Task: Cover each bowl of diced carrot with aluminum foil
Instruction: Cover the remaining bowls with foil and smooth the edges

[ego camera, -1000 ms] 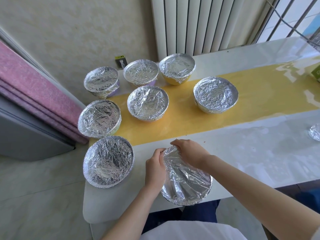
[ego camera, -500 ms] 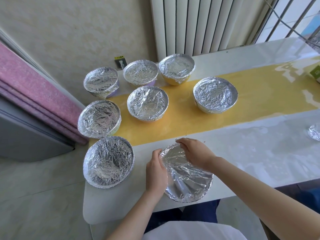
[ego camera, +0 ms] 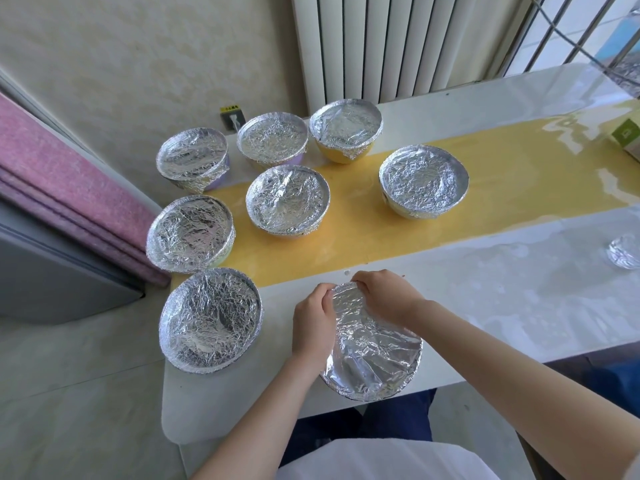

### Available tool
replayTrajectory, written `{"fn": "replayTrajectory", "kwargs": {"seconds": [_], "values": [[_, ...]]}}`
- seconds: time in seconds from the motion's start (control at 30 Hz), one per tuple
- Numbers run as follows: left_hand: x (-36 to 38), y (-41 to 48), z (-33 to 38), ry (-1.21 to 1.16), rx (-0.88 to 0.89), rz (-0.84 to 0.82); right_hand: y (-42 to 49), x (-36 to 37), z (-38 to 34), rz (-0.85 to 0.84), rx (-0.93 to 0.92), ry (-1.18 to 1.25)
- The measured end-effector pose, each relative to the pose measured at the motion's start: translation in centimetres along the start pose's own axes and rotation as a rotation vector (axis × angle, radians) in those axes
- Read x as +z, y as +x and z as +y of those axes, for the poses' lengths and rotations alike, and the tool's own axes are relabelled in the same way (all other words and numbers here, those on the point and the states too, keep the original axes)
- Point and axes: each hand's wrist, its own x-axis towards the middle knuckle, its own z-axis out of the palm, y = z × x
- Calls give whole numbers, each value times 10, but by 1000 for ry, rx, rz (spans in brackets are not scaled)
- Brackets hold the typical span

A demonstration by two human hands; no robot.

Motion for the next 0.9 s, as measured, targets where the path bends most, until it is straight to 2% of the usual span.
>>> {"fn": "replayTrajectory", "kwargs": {"seconds": [0.1, 0.37, 0.47, 0.57, 0.77, 0.9], "values": [[0, -1, 0, 24, 4, 14, 5, 1, -7, -34, -31, -26], [1, -4, 2, 37, 13, 22, 9, 6, -11, 17, -40, -69], [2, -7, 1, 67, 31, 17, 7, 5, -7, -7, -60, -18], [2, -12, 0, 142, 32, 33, -3, 2, -1, 38, -32, 43], [-2, -27, 3, 219, -75, -8, -14, -5, 4, 94, -38, 134], [1, -21, 2, 110, -59, -25, -13, -1, 4, 77, -65, 129]]}}
